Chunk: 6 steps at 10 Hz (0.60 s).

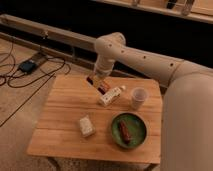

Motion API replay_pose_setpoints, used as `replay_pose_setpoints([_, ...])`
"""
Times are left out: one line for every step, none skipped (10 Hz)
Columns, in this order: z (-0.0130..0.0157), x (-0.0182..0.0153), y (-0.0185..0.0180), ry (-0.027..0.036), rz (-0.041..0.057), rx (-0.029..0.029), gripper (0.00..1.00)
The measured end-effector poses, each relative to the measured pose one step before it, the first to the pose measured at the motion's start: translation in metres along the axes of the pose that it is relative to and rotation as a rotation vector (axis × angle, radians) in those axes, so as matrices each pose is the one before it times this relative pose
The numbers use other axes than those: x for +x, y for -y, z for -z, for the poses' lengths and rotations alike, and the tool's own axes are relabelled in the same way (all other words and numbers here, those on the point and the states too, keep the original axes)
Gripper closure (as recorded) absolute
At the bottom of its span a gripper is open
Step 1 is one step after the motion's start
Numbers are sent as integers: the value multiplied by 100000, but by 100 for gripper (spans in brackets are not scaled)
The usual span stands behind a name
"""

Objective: Place the eraser in the ceramic cup

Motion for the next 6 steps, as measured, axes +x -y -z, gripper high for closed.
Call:
replay_pose_setpoints([-27, 1572, 2196, 4564, -6720, 1214, 100])
replay_pose_setpoints([51, 1053, 1498, 3111, -4384, 734, 100])
replay_pose_setpoints([121, 1719, 2149, 3890, -5767, 1080, 100])
replay_pose_setpoints([157, 1343, 1624, 2606, -3676, 975, 100])
replay_pose_setpoints([196, 1030, 1254, 1812, -2211, 910, 100])
replay_pose_setpoints([216, 993, 1155, 1438, -2024, 738, 100])
